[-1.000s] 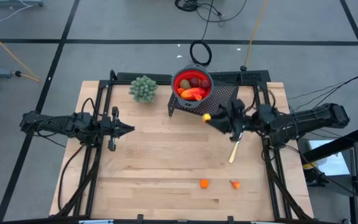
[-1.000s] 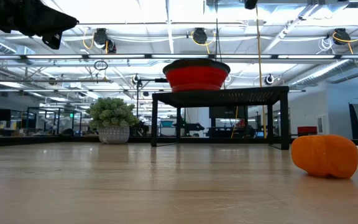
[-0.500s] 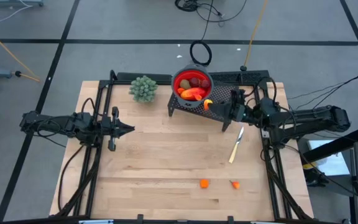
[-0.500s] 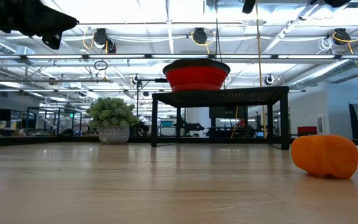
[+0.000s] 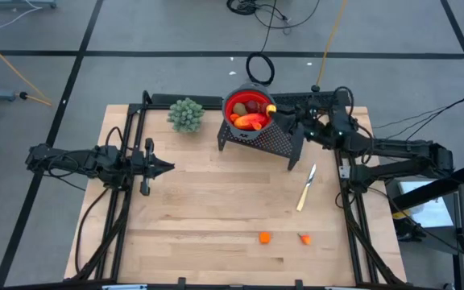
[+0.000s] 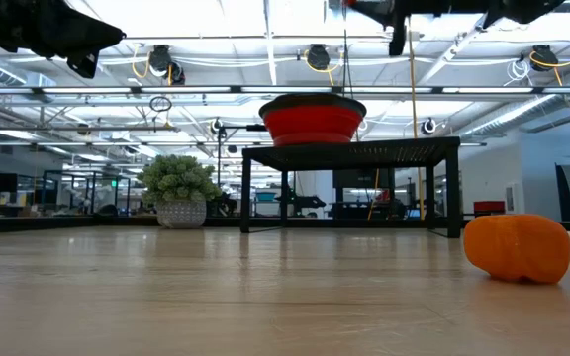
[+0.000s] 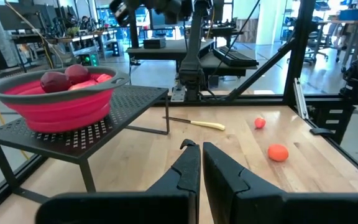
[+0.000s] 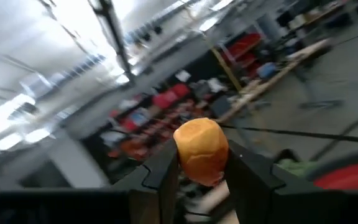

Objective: Pick & Place Fruit
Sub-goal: Put the pear into the red strainer bowl, then put the tangerine into the red strainer bowl

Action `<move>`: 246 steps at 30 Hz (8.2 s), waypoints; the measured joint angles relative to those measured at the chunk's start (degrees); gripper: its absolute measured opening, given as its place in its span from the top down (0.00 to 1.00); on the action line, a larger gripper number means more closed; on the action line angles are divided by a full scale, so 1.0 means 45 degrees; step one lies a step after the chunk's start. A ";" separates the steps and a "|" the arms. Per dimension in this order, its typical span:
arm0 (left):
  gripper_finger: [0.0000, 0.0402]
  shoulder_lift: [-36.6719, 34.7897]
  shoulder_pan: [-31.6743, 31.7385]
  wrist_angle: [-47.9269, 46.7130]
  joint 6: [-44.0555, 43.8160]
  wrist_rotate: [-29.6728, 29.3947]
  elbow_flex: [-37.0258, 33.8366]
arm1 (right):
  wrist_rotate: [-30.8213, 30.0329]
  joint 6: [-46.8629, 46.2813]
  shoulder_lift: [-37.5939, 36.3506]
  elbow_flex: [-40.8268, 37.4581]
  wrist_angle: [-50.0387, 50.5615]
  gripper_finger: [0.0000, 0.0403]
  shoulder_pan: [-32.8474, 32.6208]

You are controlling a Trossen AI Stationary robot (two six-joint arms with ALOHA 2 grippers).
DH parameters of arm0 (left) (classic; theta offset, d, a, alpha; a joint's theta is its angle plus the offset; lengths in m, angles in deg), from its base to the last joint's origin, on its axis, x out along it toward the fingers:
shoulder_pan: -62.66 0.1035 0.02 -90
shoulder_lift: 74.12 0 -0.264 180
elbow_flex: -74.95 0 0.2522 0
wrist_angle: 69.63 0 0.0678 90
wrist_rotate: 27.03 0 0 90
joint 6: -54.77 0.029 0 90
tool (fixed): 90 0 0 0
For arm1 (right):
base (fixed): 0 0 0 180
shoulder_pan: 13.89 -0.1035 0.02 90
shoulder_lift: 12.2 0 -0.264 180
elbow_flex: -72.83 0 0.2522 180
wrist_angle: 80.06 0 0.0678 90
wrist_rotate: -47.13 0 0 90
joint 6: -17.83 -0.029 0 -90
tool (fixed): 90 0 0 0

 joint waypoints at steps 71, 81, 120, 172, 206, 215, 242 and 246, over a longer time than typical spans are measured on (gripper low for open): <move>0.95 0.0024 0.0015 -0.0081 0.0000 -0.0007 0.0000 | -0.0982 0.6805 0.2735 0.3725 1.0405 0.58 0.1327; 0.95 0.0024 0.0015 0.0035 -0.0332 -0.0002 0.0000 | -0.1051 0.6845 0.0831 0.3725 1.1690 0.86 -0.0256; 0.95 0.2234 0.0013 0.3041 -0.0643 0.0023 0.0597 | -0.0954 0.5990 -0.6774 -0.0701 1.1782 1.00 -0.2195; 0.95 1.9702 -0.3678 -0.2276 -0.4413 -0.0913 1.6725 | 0.1674 0.7142 -1.2863 -0.3100 1.4200 1.00 -0.2195; 0.95 2.3144 -0.3626 -0.1521 -0.7494 -0.1823 1.8336 | 0.1715 0.6823 -1.2861 -0.6932 0.9699 1.00 -0.2195; 0.95 2.3144 -0.3275 -0.1906 -0.7598 -0.1574 1.8336 | 0.2304 0.6840 -1.2861 -0.7577 0.9360 1.00 -0.2192; 0.71 2.3581 -0.2658 -0.1993 -1.2078 -0.0905 1.8321 | 0.2335 0.7146 -1.2856 -0.7607 0.9481 1.00 -0.2190; 0.56 2.3571 -0.2657 -0.1985 -1.2833 -0.0874 1.8321 | 0.2332 0.7146 -1.2861 -0.7607 0.9481 1.00 -0.2195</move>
